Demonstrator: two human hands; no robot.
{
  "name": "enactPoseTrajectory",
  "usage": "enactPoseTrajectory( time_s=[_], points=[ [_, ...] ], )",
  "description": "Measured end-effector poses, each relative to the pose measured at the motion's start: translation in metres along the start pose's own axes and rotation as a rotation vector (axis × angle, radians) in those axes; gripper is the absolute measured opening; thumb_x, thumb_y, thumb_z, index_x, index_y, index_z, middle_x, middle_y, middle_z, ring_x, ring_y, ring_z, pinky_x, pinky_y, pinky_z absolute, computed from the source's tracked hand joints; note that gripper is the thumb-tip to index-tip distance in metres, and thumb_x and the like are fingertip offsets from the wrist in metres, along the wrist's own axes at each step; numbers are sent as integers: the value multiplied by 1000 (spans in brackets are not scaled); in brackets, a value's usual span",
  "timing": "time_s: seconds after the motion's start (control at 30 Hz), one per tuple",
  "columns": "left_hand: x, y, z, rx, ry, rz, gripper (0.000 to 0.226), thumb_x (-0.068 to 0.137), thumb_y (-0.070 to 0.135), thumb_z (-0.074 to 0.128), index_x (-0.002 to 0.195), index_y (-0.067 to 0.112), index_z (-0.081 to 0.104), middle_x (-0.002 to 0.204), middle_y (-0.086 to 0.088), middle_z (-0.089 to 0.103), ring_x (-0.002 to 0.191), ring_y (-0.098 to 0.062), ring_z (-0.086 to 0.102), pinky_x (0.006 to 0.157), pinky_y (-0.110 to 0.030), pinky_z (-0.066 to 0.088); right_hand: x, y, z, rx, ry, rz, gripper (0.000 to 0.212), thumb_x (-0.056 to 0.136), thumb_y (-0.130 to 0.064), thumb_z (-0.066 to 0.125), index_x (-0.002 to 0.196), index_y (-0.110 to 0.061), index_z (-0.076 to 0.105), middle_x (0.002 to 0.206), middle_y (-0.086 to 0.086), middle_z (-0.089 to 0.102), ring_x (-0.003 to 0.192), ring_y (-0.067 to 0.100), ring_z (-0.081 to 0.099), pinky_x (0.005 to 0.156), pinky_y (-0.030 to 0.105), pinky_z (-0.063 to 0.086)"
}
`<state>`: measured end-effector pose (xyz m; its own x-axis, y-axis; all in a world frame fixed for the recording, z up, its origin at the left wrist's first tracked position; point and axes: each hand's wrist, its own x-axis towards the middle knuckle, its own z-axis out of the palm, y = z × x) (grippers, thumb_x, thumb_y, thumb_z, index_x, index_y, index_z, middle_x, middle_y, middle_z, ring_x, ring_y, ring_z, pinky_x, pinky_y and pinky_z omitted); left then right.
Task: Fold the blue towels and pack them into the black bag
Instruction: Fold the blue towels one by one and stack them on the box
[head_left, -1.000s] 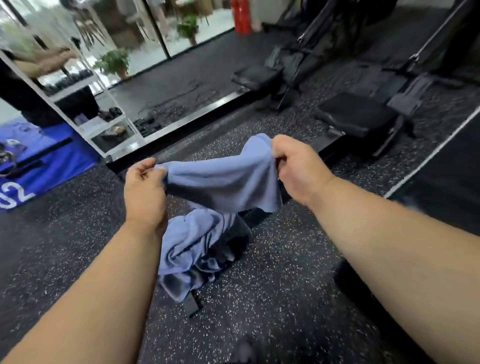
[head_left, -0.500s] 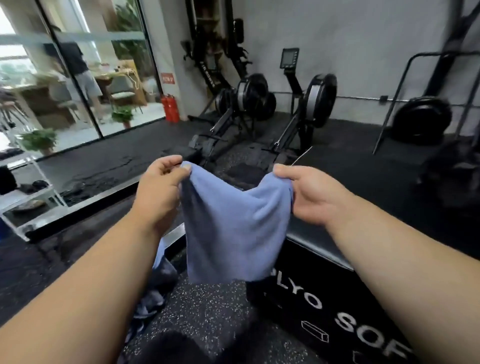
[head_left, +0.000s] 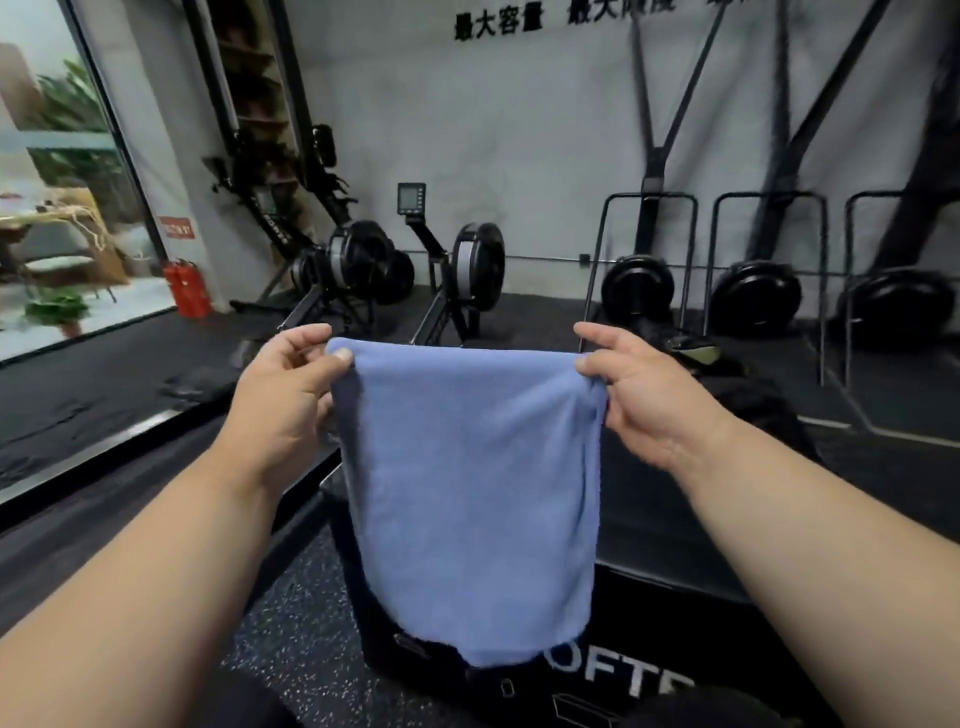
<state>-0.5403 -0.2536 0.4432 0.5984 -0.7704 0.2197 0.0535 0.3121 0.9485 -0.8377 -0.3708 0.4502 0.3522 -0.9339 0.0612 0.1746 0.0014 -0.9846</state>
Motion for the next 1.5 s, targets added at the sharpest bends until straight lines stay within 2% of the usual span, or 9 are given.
enactPoseTrajectory(
  time_s=[0.27, 0.5, 0.63, 0.83, 1.0, 1.13, 1.27, 1.37, 1.5],
  points=[
    [-24, 3, 41, -75, -78, 30, 25, 97, -6, 64, 105, 17, 62, 90, 0, 67, 83, -12, 69, 73, -20, 60, -22, 2, -57, -245, 288, -181, 45, 89, -1, 47, 116, -30, 67, 95, 7, 60, 80, 22, 48, 72, 36, 39],
    [-32, -55, 67, 109, -254, -100, 25, 93, -4, 71, 108, 15, 64, 92, -1, 67, 98, -21, 67, 83, -28, 58, -26, 11, -56, -315, 165, -153, 40, 98, -4, 45, 118, -29, 68, 63, -6, 51, 65, 17, 38, 59, 28, 33],
    [-41, -100, 87, 218, -388, -125, 28, 88, 0, 80, 109, 14, 68, 102, -5, 74, 97, -12, 69, 85, -24, 54, -22, 3, -49, -389, 107, -161, 44, 95, -1, 46, 122, -29, 66, 79, 6, 45, 71, 20, 40, 62, 27, 37],
    [-55, -130, 105, 224, -565, -127, 54, 68, 20, 91, 116, 21, 67, 115, -7, 73, 101, -12, 74, 95, -27, 56, -14, -15, -46, -334, 120, -199, 51, 92, 7, 45, 122, -28, 68, 71, -3, 50, 70, 18, 43, 66, 28, 38],
    [-42, -142, 84, 255, -542, -168, 68, 76, 22, 93, 133, 31, 57, 121, 0, 70, 114, -17, 70, 93, -27, 55, -22, -23, -32, -195, 105, -240, 55, 92, 14, 44, 121, -24, 69, 83, -3, 65, 72, 14, 55, 61, 26, 44],
    [-43, -145, 59, 245, -459, -412, 84, 80, 59, 81, 150, 35, 43, 129, 6, 67, 112, -13, 70, 98, -39, 55, -25, -21, -18, -100, 85, -225, 60, 87, 15, 43, 116, -29, 72, 89, 3, 63, 71, 20, 52, 64, 33, 38],
    [-49, -145, 52, -53, -460, -641, 83, 96, 44, 72, 162, 27, 26, 116, -3, 78, 99, -22, 76, 87, -36, 55, -30, -20, 4, -66, 16, -247, 59, 89, 23, 38, 124, -16, 64, 76, -4, 63, 66, 8, 59, 62, 23, 50],
    [-51, -139, 51, -96, -393, -566, 77, 97, 18, 70, 162, 28, 30, 117, 7, 78, 105, -15, 74, 85, -30, 52, -32, -17, 14, -88, 12, -230, 60, 89, 24, 38, 125, -16, 64, 78, -2, 64, 67, 9, 61, 60, 21, 51],
    [-38, -121, 41, -102, -268, -423, 62, 98, 2, 64, 151, 27, 44, 80, 6, 77, 73, -11, 64, 63, -24, 51, -32, -12, 13, -233, 119, -199, 62, 87, 16, 41, 123, -27, 67, 91, 3, 67, 76, 13, 62, 69, 29, 53]
  ],
)
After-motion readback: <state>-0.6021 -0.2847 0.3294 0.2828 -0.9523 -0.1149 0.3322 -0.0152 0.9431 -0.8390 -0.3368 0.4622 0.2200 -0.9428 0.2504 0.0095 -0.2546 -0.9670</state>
